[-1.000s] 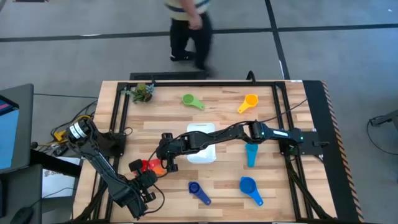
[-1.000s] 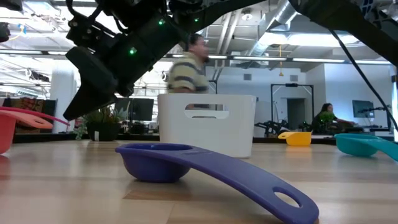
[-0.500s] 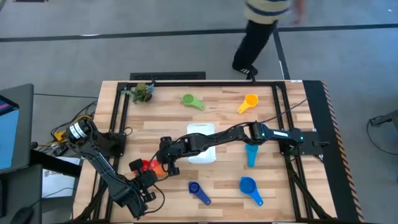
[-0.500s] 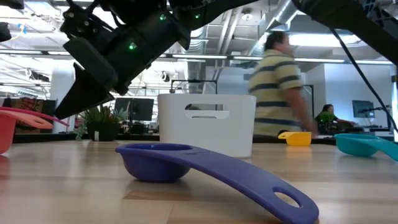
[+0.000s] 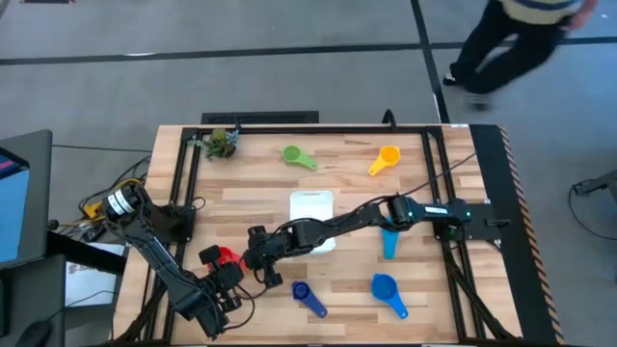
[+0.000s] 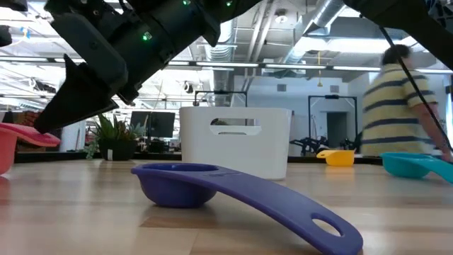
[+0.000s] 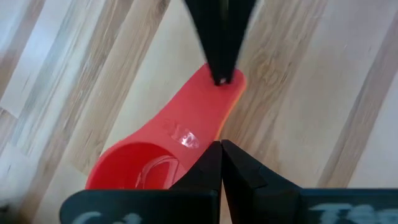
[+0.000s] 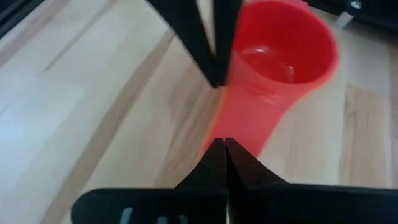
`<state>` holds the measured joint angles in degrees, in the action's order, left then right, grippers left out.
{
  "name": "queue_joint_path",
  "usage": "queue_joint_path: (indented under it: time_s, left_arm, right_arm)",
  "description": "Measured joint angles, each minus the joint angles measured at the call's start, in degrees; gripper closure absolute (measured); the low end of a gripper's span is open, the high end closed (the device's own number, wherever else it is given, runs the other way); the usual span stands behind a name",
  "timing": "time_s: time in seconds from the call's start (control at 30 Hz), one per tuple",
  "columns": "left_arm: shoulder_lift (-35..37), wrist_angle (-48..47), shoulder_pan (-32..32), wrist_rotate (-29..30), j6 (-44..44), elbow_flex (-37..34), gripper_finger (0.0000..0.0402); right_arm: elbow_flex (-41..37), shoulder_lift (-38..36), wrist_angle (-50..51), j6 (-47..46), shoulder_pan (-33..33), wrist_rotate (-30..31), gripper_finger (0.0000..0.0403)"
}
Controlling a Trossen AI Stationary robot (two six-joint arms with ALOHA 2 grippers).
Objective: Nest measuring cups in basket
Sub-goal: Stack the red measuring cup on top of the orange measuring cup, then stack the blue measuring cup on top of the red measuring cup
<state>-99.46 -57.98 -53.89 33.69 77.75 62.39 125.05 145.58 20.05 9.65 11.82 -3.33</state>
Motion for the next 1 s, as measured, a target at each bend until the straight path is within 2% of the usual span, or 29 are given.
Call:
queue_joint_path:
  time_s: [0.17, 0.33, 0.53, 0.73, 1.0]
  left_arm:
    - [0.0, 0.0, 0.0, 0.0, 0.1, 0.0, 0.0402]
    - [0.0, -1.1, 0.0, 0.2, 0.5, 1.5, 0.0402]
    - [0.0, -6.3, -1.0, 7.1, 1.7, 5.6, 0.0401]
    - [0.0, -11.2, -4.2, 15.7, 9.1, 6.4, 0.0402]
    - [0.0, -13.2, -7.9, 20.0, 21.0, 2.9, 0.0402]
  right_arm:
    - [0.0, -1.3, 1.5, -2.2, 0.2, 0.2, 0.0395]
    - [0.0, -5.9, 6.8, -4.5, -0.8, 0.5, 0.038]
    - [0.0, -10.7, 15.0, -3.8, -2.8, 0.5, 0.0377]
    - [0.0, -13.2, 25.9, -5.4, -5.4, 0.8, 0.0388]
    - [0.0, -13.2, 32.6, -8.5, -3.2, 0.6, 0.0384]
